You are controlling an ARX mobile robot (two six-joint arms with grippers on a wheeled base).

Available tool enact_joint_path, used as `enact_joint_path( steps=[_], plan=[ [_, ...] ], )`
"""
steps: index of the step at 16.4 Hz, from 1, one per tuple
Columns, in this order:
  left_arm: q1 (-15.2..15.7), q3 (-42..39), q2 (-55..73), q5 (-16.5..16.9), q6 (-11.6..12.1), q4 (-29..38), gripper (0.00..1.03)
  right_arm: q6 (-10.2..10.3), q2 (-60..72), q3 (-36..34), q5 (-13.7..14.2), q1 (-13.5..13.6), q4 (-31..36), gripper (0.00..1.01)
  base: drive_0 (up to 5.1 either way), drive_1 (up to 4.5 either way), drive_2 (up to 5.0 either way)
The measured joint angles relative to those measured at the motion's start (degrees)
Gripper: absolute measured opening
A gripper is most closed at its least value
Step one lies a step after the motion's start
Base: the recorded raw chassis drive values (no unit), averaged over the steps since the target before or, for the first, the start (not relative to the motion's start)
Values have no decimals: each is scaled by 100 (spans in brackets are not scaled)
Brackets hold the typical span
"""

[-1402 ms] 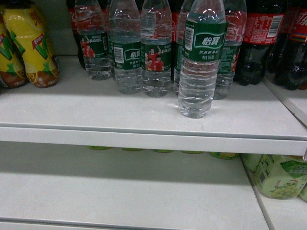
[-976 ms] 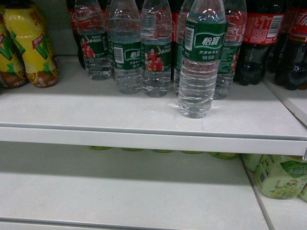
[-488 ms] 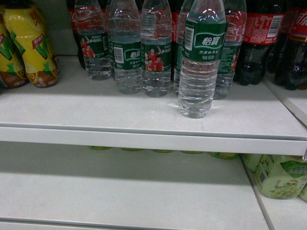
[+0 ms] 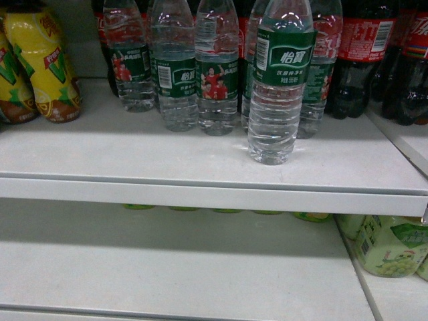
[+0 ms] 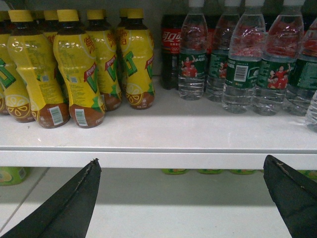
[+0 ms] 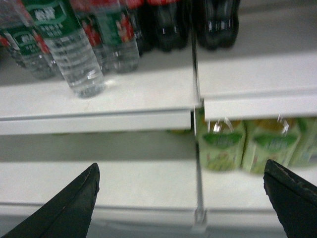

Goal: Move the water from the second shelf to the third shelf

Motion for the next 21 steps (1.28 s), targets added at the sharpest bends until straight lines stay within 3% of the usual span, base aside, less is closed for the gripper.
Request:
enact_joint_path(
  steps=[1, 2, 4, 6, 8, 11, 15, 18, 21],
  plan=[
    [0, 0, 0, -7, 0, -2, 98, 529, 407, 142, -356, -116, -188, 98, 0, 0, 0],
    [0, 0, 0, -2, 0, 2, 98, 852, 566, 199, -584, -103, 81, 98, 0, 0, 0],
    [0, 0, 0, -2, 0, 0, 98, 988, 1458, 686, -522, 11, 1054, 98, 0, 0, 0],
    [0, 0, 0, -2, 0, 0, 98, 914, 2612, 1145, -326, 450, 2046, 98, 0, 0, 0],
    [0, 0, 0, 0, 0, 0, 98, 715, 3897, 1862, -142, 1005, 2933, 98, 0, 0, 0],
    [0, 0, 0, 0, 0, 0, 98, 490, 5442, 2479, 225, 1843, 3589, 98, 0, 0, 0],
    [0, 0, 0, -2, 0, 0, 98, 114, 6885, 2524, 527, 2785, 4260, 98, 0, 0, 0],
    [0, 0, 0, -2, 0, 0, 98, 26, 7455, 2555, 614, 3060, 4380, 98, 0, 0, 0],
    [0, 0, 0, 0, 0, 0, 98, 20, 7932, 3064, 765, 3053, 4463, 98, 0, 0, 0]
  ],
)
